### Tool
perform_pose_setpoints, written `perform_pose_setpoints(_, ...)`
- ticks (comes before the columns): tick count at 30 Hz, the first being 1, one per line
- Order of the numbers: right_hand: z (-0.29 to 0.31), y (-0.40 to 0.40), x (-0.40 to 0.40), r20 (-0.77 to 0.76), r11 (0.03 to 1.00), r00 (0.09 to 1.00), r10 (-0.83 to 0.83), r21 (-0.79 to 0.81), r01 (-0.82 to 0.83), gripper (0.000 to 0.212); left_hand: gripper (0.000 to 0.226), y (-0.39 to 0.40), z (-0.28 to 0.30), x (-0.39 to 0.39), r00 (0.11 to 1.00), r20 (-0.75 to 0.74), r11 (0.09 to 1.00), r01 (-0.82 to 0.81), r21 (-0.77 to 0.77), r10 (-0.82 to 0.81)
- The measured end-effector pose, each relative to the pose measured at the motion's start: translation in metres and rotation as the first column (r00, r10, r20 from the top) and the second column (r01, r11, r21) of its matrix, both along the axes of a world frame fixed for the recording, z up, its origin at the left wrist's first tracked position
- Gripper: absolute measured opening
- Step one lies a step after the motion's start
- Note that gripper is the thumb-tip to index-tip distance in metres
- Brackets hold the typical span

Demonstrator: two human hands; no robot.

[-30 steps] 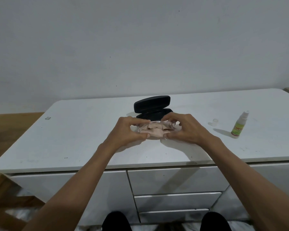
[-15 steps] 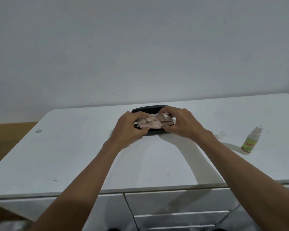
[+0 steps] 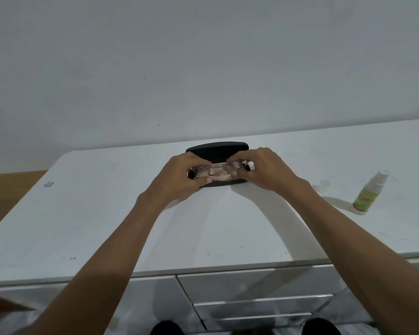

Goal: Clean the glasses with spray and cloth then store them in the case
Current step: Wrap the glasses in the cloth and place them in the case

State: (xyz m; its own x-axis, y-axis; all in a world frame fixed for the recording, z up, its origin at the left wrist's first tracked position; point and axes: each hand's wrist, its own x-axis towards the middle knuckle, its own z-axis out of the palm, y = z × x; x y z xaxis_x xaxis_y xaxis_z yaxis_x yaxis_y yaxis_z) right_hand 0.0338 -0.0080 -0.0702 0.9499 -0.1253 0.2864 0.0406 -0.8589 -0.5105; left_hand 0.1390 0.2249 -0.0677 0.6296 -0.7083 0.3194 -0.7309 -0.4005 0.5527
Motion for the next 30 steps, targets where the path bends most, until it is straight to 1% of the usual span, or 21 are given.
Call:
perform_pose_setpoints(3,0.002,0.003,-0.002,-0.019,0.999,1.0,-0.009,-0.038,0.008,0.041,0.048,0.001,0.002,-0.004,0.998,0.056,0.998,-0.004,0.059,0.0)
perform_pose_setpoints(5,0.003,0.007,-0.004,-0.028,0.996,0.999,-0.025,-0.083,0.022,0.042,0.053,0.002,0.003,-0.006,0.998,0.067,0.995,-0.014,0.094,0.008)
perform_pose_setpoints(8,-0.001,0.012,-0.008,-0.007,0.984,0.998,-0.066,-0.164,0.064,0.052,0.053,0.003,0.002,-0.004,0.997,0.072,0.992,-0.022,0.123,0.013)
perform_pose_setpoints(11,-0.006,0.016,-0.011,-0.019,0.975,0.995,-0.098,-0.203,0.092,0.059,0.05,0.003,0.001,-0.002,0.998,0.065,0.992,-0.034,0.125,0.026)
perform_pose_setpoints(15,-0.007,0.02,-0.013,-0.01,0.965,0.993,-0.121,-0.236,0.115,0.056,0.046,0.0,0.002,-0.004,0.995,0.104,0.989,-0.023,0.148,0.007)
perform_pose_setpoints(17,-0.005,0.023,-0.014,-0.029,0.959,0.99,-0.135,-0.254,0.124,0.055,0.046,0.0,0.001,-0.006,0.993,0.122,0.987,-0.015,0.158,-0.004)
perform_pose_setpoints(22,-0.006,0.031,-0.02,-0.02,0.954,0.988,-0.15,-0.265,0.139,0.056,0.05,0.001,-0.006,-0.012,0.99,0.139,0.984,-0.061,0.166,0.038)
perform_pose_setpoints(25,-0.008,0.037,-0.024,0.012,0.946,0.985,-0.171,-0.279,0.167,0.056,0.052,0.002,-0.006,-0.018,0.987,0.149,0.983,-0.086,0.165,0.061)
perform_pose_setpoints(27,-0.012,0.038,-0.027,0.063,0.941,0.981,-0.182,-0.279,0.193,0.055,0.054,0.004,-0.007,-0.024,0.98,0.184,0.986,-0.101,0.13,0.077)
perform_pose_setpoints(30,-0.018,0.037,-0.031,0.159,0.938,0.965,-0.209,-0.246,0.244,0.042,0.043,0.007,-0.01,-0.035,0.961,0.266,0.994,-0.096,0.047,0.08)
